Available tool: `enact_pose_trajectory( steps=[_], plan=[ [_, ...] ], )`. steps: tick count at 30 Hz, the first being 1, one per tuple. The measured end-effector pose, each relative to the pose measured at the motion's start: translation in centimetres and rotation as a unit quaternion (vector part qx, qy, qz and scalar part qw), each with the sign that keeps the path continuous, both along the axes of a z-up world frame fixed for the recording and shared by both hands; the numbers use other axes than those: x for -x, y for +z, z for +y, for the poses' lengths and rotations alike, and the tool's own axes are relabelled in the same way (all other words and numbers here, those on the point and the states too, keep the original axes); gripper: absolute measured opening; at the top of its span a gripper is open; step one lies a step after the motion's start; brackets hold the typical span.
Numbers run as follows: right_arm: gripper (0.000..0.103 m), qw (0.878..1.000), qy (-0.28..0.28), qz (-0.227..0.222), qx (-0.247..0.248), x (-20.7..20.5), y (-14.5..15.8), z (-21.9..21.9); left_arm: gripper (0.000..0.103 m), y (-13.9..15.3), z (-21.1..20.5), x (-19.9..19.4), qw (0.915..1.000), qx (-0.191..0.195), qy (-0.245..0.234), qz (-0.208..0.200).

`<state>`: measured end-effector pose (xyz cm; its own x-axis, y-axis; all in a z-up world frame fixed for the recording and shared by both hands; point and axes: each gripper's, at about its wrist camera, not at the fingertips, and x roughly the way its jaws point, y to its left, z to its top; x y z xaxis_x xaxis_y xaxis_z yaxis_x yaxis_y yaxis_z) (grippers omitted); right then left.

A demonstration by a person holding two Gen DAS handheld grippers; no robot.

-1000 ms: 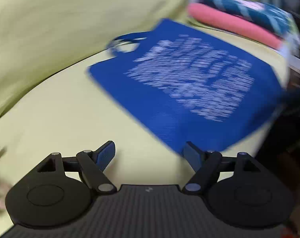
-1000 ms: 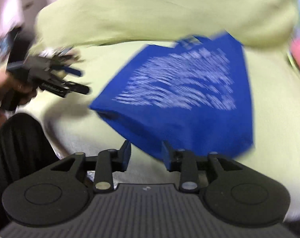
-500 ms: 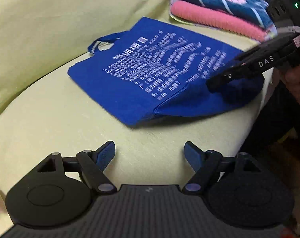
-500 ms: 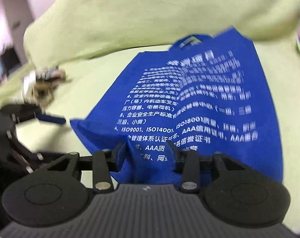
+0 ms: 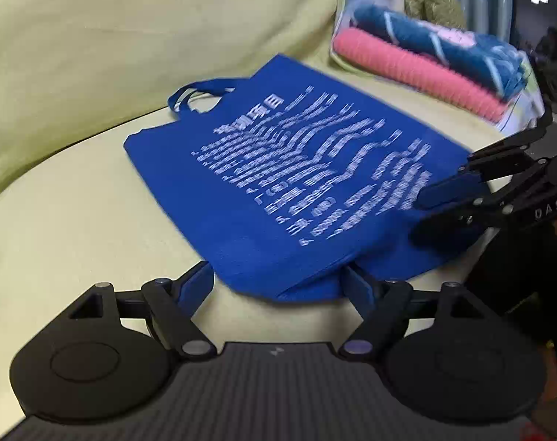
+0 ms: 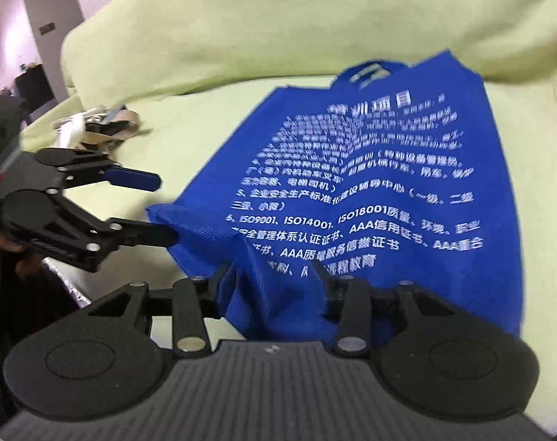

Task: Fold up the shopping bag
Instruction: 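Lower the blue bag flat onto the sofa with the right gripper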

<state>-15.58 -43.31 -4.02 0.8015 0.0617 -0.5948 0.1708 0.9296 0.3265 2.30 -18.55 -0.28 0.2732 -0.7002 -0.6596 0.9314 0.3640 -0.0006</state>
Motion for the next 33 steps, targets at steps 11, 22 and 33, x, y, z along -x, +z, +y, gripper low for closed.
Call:
enact_pose_trajectory(
  steps=[11,22,33],
  plan=[
    [0.048,0.996,-0.05,0.029,0.065,2.5,-1.2,-2.3,0.081,-2.3,-2.2,0.1,0.9991,-0.042,0.013,-0.001],
    [0.049,0.995,-0.033,0.039,0.086,4.8,-1.4,-0.8,0.081,-0.9,-1.7,1.7,0.9971,-0.058,0.012,-0.049],
    [0.051,0.994,-0.016,0.016,0.105,0.4,-1.3,-2.1,0.081,-2.5,-4.8,2.7,0.9951,-0.071,-0.014,-0.067]
  ],
)
